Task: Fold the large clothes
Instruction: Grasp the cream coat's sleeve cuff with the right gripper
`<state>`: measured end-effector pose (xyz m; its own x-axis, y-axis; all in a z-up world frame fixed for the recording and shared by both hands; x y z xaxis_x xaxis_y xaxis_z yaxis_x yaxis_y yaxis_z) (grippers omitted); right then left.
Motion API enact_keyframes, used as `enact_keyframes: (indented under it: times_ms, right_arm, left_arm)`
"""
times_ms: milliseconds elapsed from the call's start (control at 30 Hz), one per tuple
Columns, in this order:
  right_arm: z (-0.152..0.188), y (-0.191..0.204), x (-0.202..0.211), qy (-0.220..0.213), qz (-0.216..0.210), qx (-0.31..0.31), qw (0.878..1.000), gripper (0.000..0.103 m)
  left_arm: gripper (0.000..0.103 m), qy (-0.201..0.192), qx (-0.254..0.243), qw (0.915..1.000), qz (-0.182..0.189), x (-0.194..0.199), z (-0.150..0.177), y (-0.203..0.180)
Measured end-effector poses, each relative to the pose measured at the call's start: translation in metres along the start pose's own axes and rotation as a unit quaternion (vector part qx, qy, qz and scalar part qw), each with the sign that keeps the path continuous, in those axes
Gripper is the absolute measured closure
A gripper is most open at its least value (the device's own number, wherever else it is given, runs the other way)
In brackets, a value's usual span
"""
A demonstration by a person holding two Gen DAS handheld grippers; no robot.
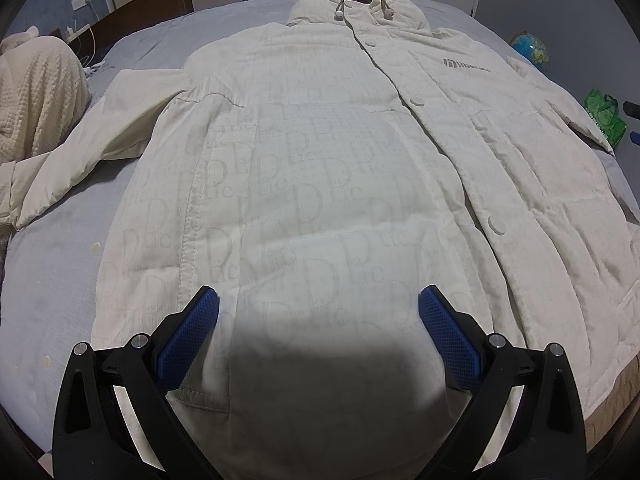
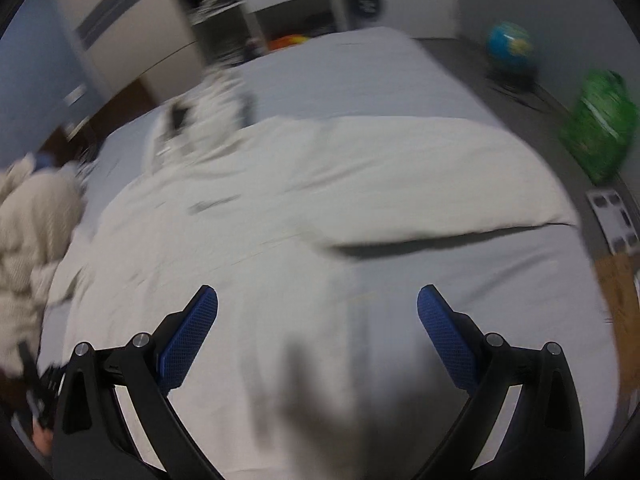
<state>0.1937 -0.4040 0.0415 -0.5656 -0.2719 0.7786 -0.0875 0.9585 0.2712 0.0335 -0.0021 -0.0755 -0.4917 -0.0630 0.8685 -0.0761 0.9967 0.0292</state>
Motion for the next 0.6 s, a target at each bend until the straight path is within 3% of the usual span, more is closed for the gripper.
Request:
enact_keyframes:
  times_ms: [167, 267, 367, 433, 600]
  right_arm:
    - [-0.02, -0.095, -0.007, -0.002, 0.017, -0.106, 0.994, 0.007]
    - [-0.024, -0.144, -0.008, -0.008, 0.013, -0.172, 0.985, 0.007]
    - [-0.023, -0.181, -0.009, -0.017, -0.01, -0.241, 0.97, 0.007]
    - [-0.018, -0.208, -0.009, -0.031, -0.029, -0.296, 0.954, 0.007]
    - [-0.011, -0.255, -0.016, -0.05, -0.053, -0.38, 0.922, 0.007]
  left_arm:
    - [0.006, -0.002, -0.013, 0.9999, 0.001, 0.007, -0.004, -0.004]
    - [0.007, -0.022, -0.05, 0.9985, -0.001, 0.021, -0.012, -0.011]
    - [0.006, -0.048, -0.089, 0.9948, -0.014, 0.041, -0.024, -0.014]
    - [0.007, -0.056, -0.096, 0.9937, -0.018, 0.051, -0.033, -0.01]
    - [0.007, -0.053, -0.056, 0.9969, -0.014, 0.067, -0.053, -0.01]
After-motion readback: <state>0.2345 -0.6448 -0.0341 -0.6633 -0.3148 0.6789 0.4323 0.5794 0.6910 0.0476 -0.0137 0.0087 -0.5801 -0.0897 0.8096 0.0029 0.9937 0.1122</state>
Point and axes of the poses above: each gripper's, at about its wrist camera, not at the fingertips, and x roughly against the way its jaws point, y to its left, z to its underside, the point moved 7 cm from there along -x, roughly the way its jaws point, and after that the axes turned 1 degree about -z, right-handed, at the moved point
